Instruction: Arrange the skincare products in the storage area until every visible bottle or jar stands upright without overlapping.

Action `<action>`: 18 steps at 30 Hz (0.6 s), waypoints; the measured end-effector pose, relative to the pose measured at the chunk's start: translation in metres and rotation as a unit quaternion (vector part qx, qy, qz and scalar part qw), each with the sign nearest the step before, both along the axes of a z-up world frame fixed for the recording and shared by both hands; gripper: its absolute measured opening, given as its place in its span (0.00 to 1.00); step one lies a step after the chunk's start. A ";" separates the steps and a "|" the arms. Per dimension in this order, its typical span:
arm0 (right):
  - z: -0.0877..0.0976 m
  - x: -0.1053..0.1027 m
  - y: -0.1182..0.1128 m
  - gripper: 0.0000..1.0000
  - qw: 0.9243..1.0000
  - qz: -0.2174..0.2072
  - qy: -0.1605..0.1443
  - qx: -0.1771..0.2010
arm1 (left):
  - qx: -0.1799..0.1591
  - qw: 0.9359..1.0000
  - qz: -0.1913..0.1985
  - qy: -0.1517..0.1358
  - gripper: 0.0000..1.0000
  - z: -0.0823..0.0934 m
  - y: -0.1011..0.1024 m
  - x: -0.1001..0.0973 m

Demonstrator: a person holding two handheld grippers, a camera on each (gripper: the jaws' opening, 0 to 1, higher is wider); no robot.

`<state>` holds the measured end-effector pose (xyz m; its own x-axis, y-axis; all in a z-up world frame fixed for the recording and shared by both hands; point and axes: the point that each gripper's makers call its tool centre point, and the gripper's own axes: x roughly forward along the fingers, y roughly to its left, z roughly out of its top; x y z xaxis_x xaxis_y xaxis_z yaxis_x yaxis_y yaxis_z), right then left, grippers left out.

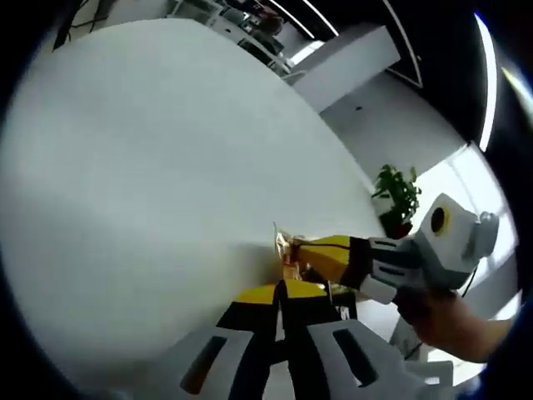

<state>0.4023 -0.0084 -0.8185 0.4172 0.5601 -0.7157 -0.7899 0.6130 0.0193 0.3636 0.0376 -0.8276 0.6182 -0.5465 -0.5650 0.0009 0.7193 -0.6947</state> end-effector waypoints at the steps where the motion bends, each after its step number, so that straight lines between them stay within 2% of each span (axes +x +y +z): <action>1: -0.001 0.001 0.000 0.01 1.000 0.000 0.000 -0.002 | 0.000 1.000 0.000 0.000 0.04 -0.001 0.000 0.001; 18: -0.011 0.006 -0.003 0.01 1.000 0.002 0.006 -0.012 | 0.020 1.000 -0.016 -0.006 0.00 -0.004 0.002 0.001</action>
<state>0.4080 -0.0109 -0.8297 0.4065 0.5439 -0.7342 -0.7915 0.6110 0.0144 0.3641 0.0398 -0.8320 0.6078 -0.5425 -0.5800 0.0316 0.7463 -0.6649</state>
